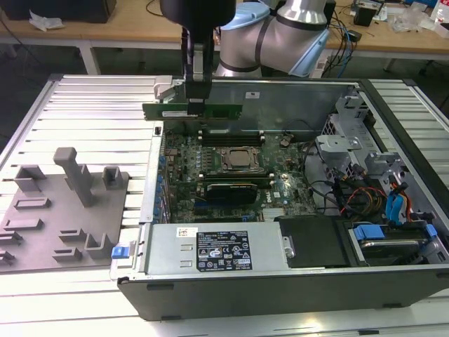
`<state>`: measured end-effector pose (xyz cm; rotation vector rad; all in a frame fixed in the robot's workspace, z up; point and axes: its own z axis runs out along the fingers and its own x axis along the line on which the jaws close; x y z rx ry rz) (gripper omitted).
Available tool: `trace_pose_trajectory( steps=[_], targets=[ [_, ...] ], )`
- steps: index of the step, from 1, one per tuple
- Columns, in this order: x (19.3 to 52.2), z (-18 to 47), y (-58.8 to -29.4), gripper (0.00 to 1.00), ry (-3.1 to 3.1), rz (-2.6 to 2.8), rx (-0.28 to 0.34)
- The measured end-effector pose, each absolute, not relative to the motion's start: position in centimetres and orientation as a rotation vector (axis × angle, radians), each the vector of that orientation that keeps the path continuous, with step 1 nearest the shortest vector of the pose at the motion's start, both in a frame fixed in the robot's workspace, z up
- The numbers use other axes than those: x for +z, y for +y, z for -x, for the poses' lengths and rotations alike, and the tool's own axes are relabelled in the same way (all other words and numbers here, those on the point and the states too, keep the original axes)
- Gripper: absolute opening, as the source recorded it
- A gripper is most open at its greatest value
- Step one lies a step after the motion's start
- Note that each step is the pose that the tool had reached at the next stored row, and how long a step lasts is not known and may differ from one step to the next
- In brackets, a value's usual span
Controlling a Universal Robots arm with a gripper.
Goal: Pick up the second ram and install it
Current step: 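Pick up the second ram and move it above second insertion slot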
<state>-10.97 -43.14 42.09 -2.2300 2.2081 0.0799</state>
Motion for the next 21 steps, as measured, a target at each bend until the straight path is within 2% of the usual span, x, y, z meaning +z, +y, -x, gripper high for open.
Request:
trace_pose_trajectory(
  steps=[21],
  targets=[
    [40.0,7.3,-42.9,0.13,2.21,2.232,0.084]
  ],
)
